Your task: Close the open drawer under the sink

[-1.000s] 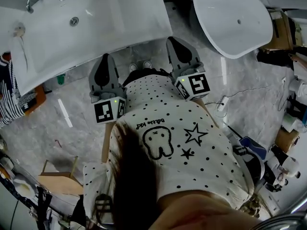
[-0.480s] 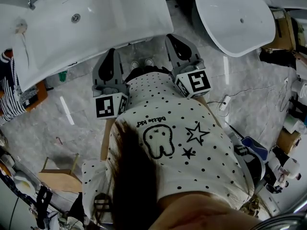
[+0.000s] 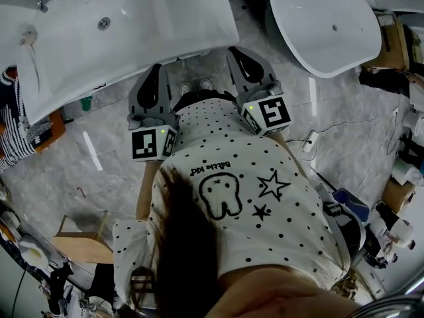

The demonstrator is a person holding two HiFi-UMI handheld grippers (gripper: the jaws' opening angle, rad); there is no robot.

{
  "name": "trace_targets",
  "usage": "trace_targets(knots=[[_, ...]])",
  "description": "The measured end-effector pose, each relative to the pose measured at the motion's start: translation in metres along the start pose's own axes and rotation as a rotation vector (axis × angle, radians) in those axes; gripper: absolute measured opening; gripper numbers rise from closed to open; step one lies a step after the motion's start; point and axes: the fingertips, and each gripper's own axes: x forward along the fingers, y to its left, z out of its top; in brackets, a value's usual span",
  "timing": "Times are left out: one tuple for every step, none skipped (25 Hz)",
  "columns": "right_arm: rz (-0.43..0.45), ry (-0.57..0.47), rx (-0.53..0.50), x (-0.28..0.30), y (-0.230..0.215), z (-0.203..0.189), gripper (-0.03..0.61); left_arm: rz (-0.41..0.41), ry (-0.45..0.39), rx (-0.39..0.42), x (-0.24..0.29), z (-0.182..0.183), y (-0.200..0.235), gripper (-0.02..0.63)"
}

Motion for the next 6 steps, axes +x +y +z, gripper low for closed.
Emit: trace_targets(knots=[[0.002, 0.002, -0.002, -0.0002, 0.0004, 0.0001, 0.012, 0.004, -0.007, -0.006, 0.0006, 0.0012, 0.0002, 0.011], [0.003, 0.003, -0.004, -0.0006, 0.0009, -0.0002, 0.012, 0.008, -0.011, -0.011, 0.0007, 0.0017, 0.0006, 0.011], [0.004, 0.003, -0.005, -0.0008, 0.0016, -0.0005, 0.012, 0.012, -0.012, -0.015, 0.0003, 0.0014, 0.0012, 0.011], [0.006, 0.002, -0.007, -0.0009, 0.0023, -0.0007, 0.012, 0.015, -0.011, -0.018, -0.0003, 0.0008, 0.0018, 0.011], [0.007, 0.001, -0.008, -0.0011, 0.0031, -0.001, 0.012, 0.019, -0.01, -0.02, -0.001, 0.0002, 0.0025, 0.011], [0.008, 0.0, -0.01, -0.0012, 0.0038, -0.0012, 0.012, 0.022, -0.01, -0.022, -0.0018, -0.0004, 0.0032, 0.011]])
